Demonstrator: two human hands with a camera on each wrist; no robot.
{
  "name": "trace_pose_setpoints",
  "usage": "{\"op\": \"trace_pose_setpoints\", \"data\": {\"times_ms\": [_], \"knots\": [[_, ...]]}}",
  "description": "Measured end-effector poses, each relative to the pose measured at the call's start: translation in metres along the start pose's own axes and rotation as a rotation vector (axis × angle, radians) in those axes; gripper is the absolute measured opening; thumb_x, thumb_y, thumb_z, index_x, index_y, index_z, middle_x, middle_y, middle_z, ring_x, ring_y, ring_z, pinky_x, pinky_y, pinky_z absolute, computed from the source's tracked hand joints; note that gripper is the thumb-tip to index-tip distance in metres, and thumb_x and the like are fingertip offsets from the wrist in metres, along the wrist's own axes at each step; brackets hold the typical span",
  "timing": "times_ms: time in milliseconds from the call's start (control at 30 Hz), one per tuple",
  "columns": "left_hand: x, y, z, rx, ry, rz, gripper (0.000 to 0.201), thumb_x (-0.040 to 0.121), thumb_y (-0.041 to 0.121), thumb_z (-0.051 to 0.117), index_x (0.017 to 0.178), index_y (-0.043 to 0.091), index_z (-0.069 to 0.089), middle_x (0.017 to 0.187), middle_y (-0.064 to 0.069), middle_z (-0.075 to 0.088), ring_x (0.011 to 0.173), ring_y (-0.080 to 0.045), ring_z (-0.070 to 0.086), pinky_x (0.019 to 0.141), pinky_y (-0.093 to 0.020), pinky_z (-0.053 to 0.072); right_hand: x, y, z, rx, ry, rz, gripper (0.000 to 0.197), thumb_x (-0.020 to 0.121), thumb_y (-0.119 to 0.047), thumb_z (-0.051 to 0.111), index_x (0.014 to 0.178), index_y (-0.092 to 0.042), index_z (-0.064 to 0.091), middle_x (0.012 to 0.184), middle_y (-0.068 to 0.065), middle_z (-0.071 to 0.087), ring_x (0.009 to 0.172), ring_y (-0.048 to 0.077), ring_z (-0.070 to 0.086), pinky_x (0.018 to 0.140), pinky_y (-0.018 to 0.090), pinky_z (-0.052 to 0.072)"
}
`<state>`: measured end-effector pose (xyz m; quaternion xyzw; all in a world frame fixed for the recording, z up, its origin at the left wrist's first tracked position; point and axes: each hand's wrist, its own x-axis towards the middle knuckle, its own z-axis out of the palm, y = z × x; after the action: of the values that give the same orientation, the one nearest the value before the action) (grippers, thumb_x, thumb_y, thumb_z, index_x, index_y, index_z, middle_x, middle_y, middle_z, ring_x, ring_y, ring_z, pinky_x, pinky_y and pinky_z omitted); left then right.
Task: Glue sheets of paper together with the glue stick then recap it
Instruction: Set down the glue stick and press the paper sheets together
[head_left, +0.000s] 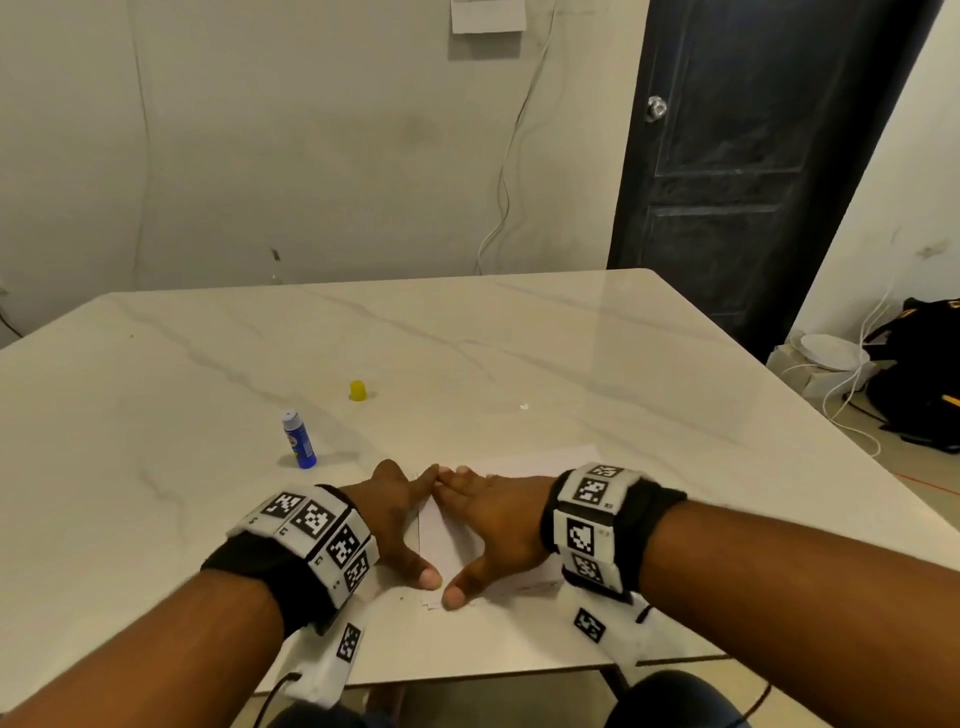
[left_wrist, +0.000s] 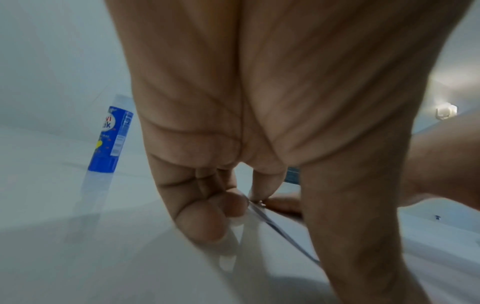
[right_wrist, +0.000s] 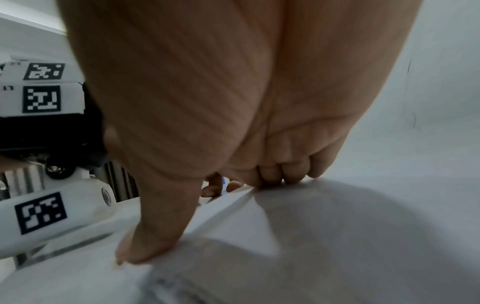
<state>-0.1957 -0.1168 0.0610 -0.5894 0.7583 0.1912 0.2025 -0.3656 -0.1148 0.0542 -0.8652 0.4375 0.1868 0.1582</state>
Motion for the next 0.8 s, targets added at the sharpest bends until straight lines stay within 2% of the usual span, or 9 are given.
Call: {"op": "trace_pose_setpoints", "data": {"times_ms": [200,400,567,667,733,767,800], "knots": [[0.005,0.003,-0.002,0.08,-0.027,-0.017,0.129,0.065,0.068,0.073,0.152,0.028,-0.014,0.145,-0.01,0.029,0.126,-0.027,0.047,0.104,-0.04,0.045,-0.021,0.037,0.004,-0.038,-0.082,0.116,0.13,0.071,-0.083,0.055,0.155,-0.02,-0.021,0.165,0.0,-0.025,0.154,0.022,-0.008,0.124,0.049,0.008],[0.002,0.001,-0.004,0.057,-0.048,0.007,0.127,0.07,0.065,0.071,0.153,0.023,-0.015,0.145,-0.011,0.027,0.129,-0.028,0.044,0.11,-0.04,0.04,-0.062,0.094,0.016,-0.07,-0.09,0.215,0.124,0.076,-0.087,0.039,0.152,-0.015,-0.028,0.162,0.004,-0.031,0.152,0.021,-0.017,0.124,0.039,-0.004],[0.001,0.004,-0.006,0.067,-0.038,0.008,0.127,0.069,0.066,0.071,0.153,0.025,-0.014,0.145,-0.01,0.028,0.129,-0.027,0.044,0.108,-0.037,0.04,-0.086,0.123,0.028,-0.019,-0.093,0.253,0.127,0.065,-0.096,0.026,0.15,-0.022,-0.031,0.16,-0.004,-0.035,0.151,0.019,-0.021,0.125,0.043,-0.001],[-0.002,0.006,-0.012,0.091,-0.028,0.008,0.124,0.065,0.067,0.073,0.154,0.027,-0.003,0.139,-0.007,0.038,0.125,-0.025,0.047,0.105,-0.038,0.043,-0.086,0.123,0.028,-0.001,-0.091,0.243,0.129,0.061,-0.096,0.025,0.151,-0.021,-0.031,0.16,-0.004,-0.034,0.151,0.019,-0.021,0.125,0.043,0.001],[-0.001,0.008,-0.019,0.129,0.01,0.011,0.121,0.058,0.068,0.077,0.152,0.025,0.015,0.122,-0.004,0.053,0.112,-0.024,0.056,0.098,-0.04,0.05,-0.086,0.122,0.029,0.003,-0.083,0.238,0.129,0.061,-0.095,0.025,0.151,-0.021,-0.029,0.161,-0.004,-0.033,0.152,0.02,-0.021,0.125,0.043,0.001],[-0.001,0.01,-0.023,0.141,0.05,0.005,0.122,0.055,0.07,0.078,0.151,0.026,0.018,0.117,-0.003,0.055,0.109,-0.025,0.058,0.096,-0.041,0.051,-0.086,0.122,0.029,0.006,-0.08,0.236,0.129,0.062,-0.094,0.026,0.151,-0.02,-0.029,0.161,-0.004,-0.032,0.152,0.02,-0.02,0.125,0.043,0.001],[0.0,0.014,-0.028,0.146,0.1,-0.013,0.125,0.052,0.073,0.077,0.152,0.029,0.015,0.121,-0.005,0.052,0.112,-0.026,0.057,0.096,-0.042,0.051,-0.086,0.122,0.03,0.008,-0.079,0.235,0.127,0.065,-0.094,0.029,0.152,-0.02,-0.028,0.161,-0.003,-0.032,0.152,0.02,-0.02,0.125,0.044,0.001]]}}
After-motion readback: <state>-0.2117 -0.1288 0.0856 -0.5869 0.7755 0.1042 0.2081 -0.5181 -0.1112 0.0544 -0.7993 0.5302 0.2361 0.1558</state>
